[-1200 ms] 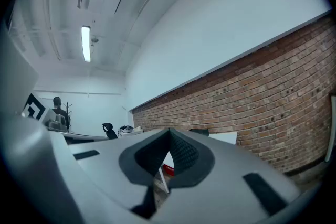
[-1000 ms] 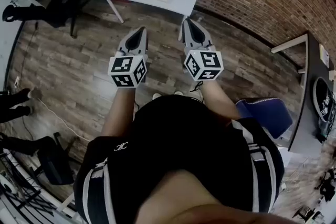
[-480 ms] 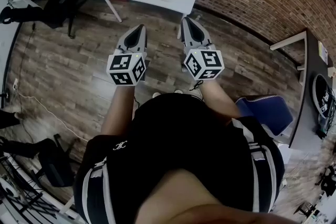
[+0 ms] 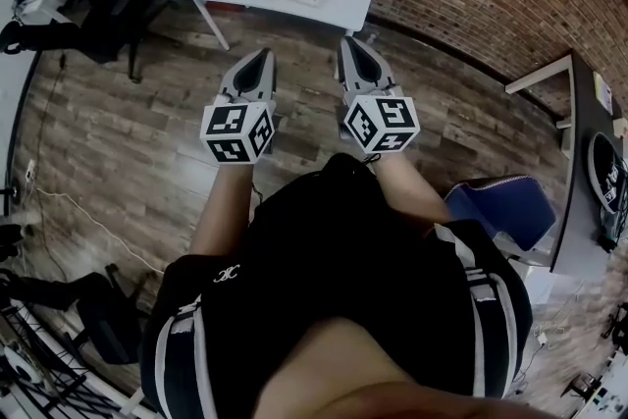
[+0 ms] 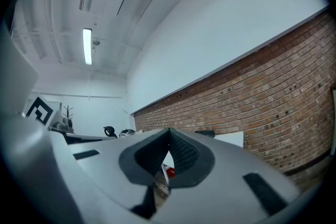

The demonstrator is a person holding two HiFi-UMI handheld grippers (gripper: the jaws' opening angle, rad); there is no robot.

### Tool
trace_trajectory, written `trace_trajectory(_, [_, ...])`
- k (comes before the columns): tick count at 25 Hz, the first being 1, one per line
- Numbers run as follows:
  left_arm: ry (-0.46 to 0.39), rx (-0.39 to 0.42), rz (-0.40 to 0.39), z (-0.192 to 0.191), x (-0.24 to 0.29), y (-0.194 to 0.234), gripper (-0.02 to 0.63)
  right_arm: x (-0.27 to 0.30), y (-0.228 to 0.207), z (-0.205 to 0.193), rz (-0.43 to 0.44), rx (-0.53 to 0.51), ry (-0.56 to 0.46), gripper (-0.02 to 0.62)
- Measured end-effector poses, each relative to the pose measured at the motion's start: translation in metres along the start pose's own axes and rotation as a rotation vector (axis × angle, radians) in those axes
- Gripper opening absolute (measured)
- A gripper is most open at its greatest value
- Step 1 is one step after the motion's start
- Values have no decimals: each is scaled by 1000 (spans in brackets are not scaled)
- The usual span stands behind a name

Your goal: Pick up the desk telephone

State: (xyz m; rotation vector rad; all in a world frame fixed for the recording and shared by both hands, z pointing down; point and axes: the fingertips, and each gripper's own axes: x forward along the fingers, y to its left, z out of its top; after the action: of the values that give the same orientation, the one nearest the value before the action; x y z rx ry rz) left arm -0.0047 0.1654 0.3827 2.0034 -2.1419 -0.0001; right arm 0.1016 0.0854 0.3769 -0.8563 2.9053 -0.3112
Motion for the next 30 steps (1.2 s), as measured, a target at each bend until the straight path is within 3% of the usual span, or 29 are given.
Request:
trace_trajectory(13, [11, -6, -15, -5, 29, 26, 2, 37, -11, -14, -4, 25, 8, -2])
trace_trajectory(30, [39, 3, -8, 16, 158, 109, 2, 188, -76, -26, 0, 72, 44, -2])
